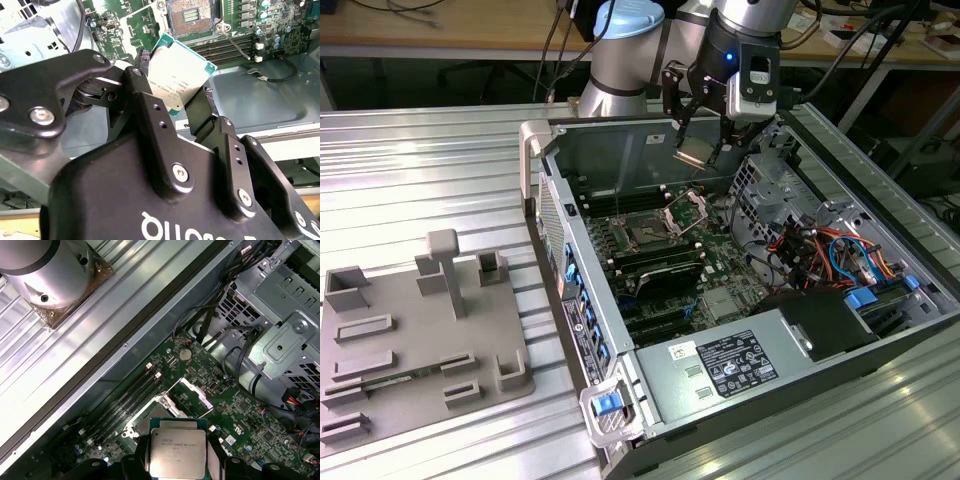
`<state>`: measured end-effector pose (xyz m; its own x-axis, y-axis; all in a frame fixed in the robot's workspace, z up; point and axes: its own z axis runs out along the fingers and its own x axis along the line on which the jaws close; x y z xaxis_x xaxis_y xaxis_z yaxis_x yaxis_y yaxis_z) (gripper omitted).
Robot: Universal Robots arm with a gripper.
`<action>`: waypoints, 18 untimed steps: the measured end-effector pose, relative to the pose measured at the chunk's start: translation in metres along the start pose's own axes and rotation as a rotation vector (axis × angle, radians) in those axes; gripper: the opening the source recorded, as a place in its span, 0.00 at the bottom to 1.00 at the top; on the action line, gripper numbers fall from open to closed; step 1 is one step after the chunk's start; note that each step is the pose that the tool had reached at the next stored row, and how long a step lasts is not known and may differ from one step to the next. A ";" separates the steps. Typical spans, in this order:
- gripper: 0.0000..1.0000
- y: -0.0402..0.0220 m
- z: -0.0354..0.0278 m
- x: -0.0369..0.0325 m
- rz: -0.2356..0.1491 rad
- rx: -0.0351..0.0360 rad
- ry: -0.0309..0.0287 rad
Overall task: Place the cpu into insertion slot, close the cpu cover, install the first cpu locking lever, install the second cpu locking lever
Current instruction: 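Place the cpu into insertion slot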
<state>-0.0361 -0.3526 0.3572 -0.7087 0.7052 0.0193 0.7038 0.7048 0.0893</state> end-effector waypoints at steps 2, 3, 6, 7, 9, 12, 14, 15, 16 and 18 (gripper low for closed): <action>0.55 0.0000 0.0000 0.0000 0.005 -0.0001 -0.0005; 0.55 0.0000 0.0000 0.0000 0.007 -0.0002 -0.0007; 0.55 -0.0002 0.0000 0.0002 0.015 -0.0003 -0.0013; 0.55 -0.0002 0.0000 0.0002 0.017 -0.0003 -0.0015; 0.55 -0.0002 0.0000 0.0002 0.024 -0.0005 -0.0022; 0.55 -0.0003 0.0001 0.0003 0.041 -0.0008 -0.0037; 0.55 -0.0004 0.0001 0.0004 0.053 -0.0010 -0.0047; 0.55 -0.0004 0.0001 0.0004 0.059 -0.0012 -0.0053; 0.55 -0.0004 0.0002 0.0004 0.063 -0.0013 -0.0056; 0.55 -0.0005 0.0002 0.0005 0.070 -0.0014 -0.0063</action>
<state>-0.0368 -0.3526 0.3570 -0.6573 0.7534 0.0193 0.7516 0.6535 0.0894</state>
